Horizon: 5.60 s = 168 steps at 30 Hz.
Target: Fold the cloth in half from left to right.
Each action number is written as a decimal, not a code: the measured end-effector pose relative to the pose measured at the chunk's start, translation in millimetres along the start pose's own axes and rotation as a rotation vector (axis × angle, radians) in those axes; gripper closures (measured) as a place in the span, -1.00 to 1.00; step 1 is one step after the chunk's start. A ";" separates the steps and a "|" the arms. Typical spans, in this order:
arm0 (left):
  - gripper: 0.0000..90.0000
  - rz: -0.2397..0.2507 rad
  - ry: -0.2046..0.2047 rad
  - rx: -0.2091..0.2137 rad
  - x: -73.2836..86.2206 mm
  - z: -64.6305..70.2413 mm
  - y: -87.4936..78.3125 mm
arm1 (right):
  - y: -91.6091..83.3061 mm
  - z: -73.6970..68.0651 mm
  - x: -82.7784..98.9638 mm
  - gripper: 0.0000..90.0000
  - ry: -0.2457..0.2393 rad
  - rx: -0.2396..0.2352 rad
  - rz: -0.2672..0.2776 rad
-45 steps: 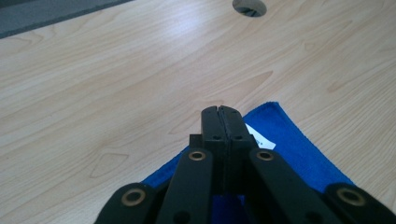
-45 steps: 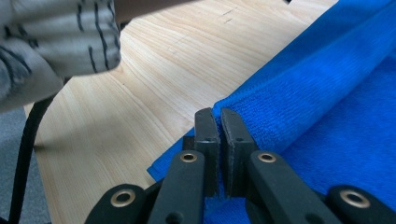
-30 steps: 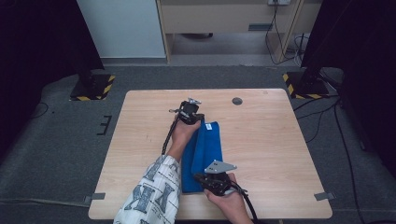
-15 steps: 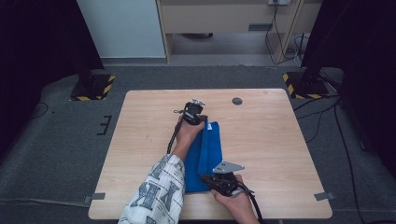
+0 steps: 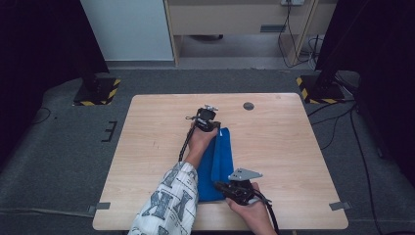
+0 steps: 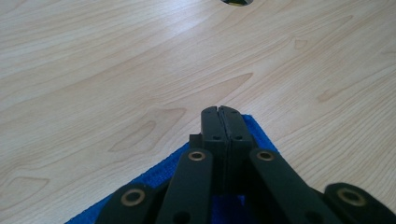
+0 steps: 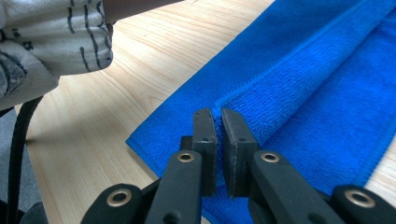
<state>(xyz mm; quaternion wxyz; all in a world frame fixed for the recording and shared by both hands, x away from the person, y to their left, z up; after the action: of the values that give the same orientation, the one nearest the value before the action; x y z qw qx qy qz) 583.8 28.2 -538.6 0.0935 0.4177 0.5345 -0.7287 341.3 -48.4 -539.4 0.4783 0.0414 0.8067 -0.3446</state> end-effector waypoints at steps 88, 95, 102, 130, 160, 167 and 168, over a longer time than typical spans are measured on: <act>-0.75 0.054 -0.035 -0.051 51.6 -69.5 -67.2 | 62.2 158.6 -108.0 -0.08 0.025 0.227 -0.060; -0.62 0.047 -0.052 -0.045 53.8 -74.9 -65.0 | 73.3 172.0 -118.2 0.09 0.028 0.246 -0.072; -0.49 0.037 -0.050 -0.042 56.0 -77.6 -63.7 | 78.4 176.6 -120.6 0.16 0.033 0.251 -0.077; -0.22 0.049 -0.060 -0.034 57.6 -79.8 -54.3 | 106.7 200.7 -107.8 0.26 0.052 0.293 -0.144; 0.93 0.062 -0.048 -0.029 45.0 -61.7 -30.8 | 77.7 184.0 -110.6 0.94 0.049 0.199 -0.080; 0.93 0.135 -0.048 -0.021 28.0 -52.7 -59.0 | 55.0 176.3 -123.9 0.94 0.059 0.188 -0.001; 0.93 0.140 -0.045 -0.022 26.6 -52.0 -61.7 | 52.2 174.5 -126.1 0.94 0.057 0.186 0.007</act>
<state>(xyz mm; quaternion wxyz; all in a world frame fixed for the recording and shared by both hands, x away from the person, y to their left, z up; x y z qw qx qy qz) 557.4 106.4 -518.4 0.1611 0.4364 0.5098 -0.7236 559.7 -79.6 -518.7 0.4506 0.0984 0.7842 -0.4151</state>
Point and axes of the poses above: each handheld gripper's, and its own axes: y roughly forward along the jaws, x roughly out of its underside, z roughly to its right, the point moved 6 cm from there along y, roughly forward along the jaws, and after that the axes turned 5 degrees about -x, right-handed, at the moved point
